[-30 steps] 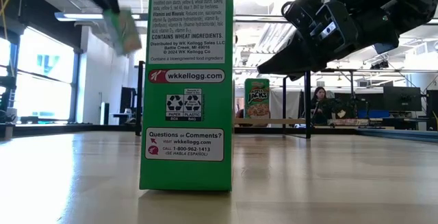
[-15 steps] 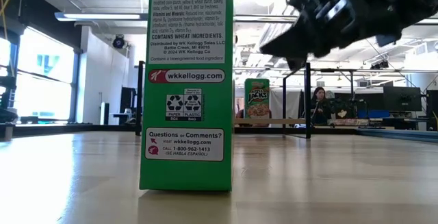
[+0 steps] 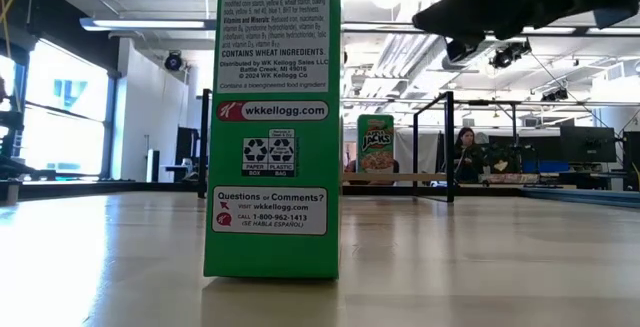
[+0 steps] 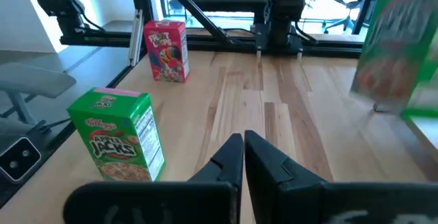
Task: Stack cereal on shelf
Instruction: Move the top green cereal box to the center of the table, then put the center green cereal box on the shelf aligned with the other green cereal box
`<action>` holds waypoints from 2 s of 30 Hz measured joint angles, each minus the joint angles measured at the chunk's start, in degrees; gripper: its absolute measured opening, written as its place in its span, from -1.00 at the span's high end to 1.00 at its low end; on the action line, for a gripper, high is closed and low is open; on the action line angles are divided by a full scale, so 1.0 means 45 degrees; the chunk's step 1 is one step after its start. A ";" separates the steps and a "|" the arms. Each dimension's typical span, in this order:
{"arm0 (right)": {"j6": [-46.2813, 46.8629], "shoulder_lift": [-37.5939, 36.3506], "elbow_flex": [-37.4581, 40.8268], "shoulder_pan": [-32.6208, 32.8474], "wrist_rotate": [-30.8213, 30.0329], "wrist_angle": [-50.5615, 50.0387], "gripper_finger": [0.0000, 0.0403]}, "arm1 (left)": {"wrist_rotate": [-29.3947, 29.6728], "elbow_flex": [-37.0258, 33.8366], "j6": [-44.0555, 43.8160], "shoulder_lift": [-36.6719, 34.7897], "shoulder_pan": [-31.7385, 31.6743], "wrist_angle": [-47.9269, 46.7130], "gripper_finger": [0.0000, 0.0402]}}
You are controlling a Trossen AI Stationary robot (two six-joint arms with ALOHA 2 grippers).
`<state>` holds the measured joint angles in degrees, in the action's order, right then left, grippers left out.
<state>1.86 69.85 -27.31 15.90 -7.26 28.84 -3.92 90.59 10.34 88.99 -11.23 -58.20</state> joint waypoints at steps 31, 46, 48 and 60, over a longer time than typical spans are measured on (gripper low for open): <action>0.0860 -0.0051 0.0000 0.0131 -0.3335 -0.0753 0.75 | 0.0211 0.0029 0.2671 0.3353 0.0399 0.2448 -0.05; 0.1432 0.0305 -0.2453 -0.1545 -0.2438 -0.3789 -0.32 | -0.1815 -0.7474 -0.0075 -0.2818 0.0190 0.9614 -0.06; 0.1036 0.0729 -0.3442 -0.2198 -0.1505 -0.4913 -0.37 | -0.1813 -0.9031 -0.0653 -0.3997 0.0292 1.1494 -0.04; -0.2538 0.5913 -1.1057 -0.5020 0.2182 -1.2536 -0.41 | -0.1621 -1.5070 -0.2166 -0.8625 0.0332 1.8767 0.02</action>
<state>-9.56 96.46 -77.07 -6.69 2.56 -27.57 -11.21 22.77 0.59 50.18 -9.74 26.25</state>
